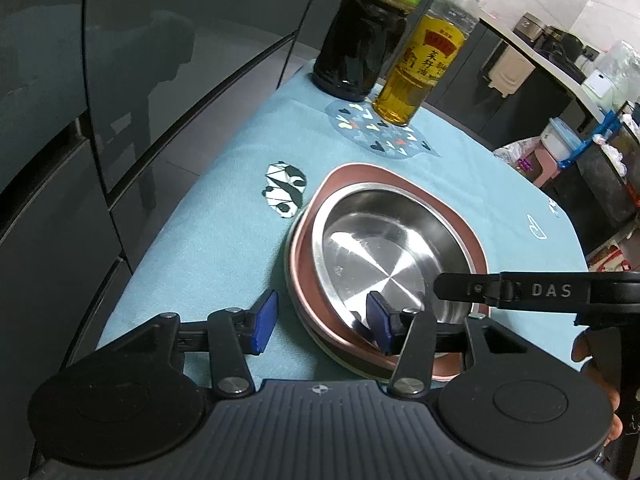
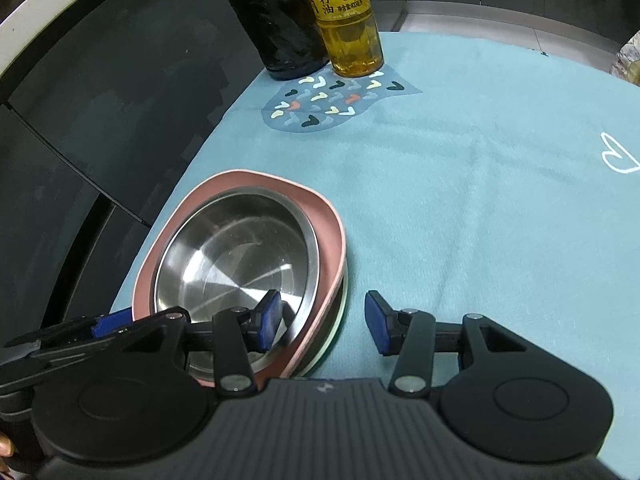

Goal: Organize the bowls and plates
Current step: 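Open both grippers and slide them under the rim of the green plate, then close both grippers on the green plate rim and lift the stack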

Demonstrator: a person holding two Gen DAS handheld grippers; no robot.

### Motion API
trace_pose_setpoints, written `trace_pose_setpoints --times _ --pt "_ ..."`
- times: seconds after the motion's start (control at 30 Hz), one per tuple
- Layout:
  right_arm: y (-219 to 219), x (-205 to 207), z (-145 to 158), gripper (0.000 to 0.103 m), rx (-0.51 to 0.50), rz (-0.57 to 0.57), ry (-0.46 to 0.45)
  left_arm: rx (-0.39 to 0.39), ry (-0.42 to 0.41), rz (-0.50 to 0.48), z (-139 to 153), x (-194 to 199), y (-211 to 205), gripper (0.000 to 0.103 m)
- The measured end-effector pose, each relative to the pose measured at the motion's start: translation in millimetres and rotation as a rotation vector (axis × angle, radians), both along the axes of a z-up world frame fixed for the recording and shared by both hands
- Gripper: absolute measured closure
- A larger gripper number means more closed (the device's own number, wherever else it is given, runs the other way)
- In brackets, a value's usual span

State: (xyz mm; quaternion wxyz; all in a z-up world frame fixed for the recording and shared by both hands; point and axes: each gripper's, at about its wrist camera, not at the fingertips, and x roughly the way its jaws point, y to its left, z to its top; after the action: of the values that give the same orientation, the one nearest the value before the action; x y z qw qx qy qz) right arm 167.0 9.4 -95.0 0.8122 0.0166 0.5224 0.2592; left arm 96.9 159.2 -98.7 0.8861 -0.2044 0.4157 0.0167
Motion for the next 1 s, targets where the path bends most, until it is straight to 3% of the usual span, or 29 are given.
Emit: trace_pose_setpoints --times 0.07,0.1,0.23,0.57,0.7,0.83,1.0 --pt "5.2 -2.6 -0.5 0.067 -0.017 0.040 -0.030 0.006 -0.008 -0.022 -1.0 0.7 -2.0 0.062" --pt "9.0 -5.3 -0.7 0.075 -0.042 0.058 -0.053 0.016 -0.010 -0.014 -0.7 0.1 -3.0 0.063" --pt "9.8 -9.2 2.2 0.076 -0.056 0.061 -0.077 0.009 0.004 0.000 1.0 -2.1 -1.6 0.064" --pt "9.7 -12.8 20.8 0.077 -0.033 0.039 -0.106 0.033 -0.030 0.010 13.6 -10.3 -4.5 0.064" --pt "10.7 -11.5 17.2 0.077 -0.036 0.040 -0.087 0.018 0.010 0.009 5.3 -7.2 -0.2 0.064" --pt "10.3 -8.4 10.4 0.077 -0.038 0.032 -0.066 0.019 -0.003 -0.004 2.5 -8.0 0.6 0.062" --pt "2.9 -1.5 2.9 0.065 -0.033 0.024 -0.021 0.045 -0.010 0.000 -0.6 -8.0 0.3 0.053"
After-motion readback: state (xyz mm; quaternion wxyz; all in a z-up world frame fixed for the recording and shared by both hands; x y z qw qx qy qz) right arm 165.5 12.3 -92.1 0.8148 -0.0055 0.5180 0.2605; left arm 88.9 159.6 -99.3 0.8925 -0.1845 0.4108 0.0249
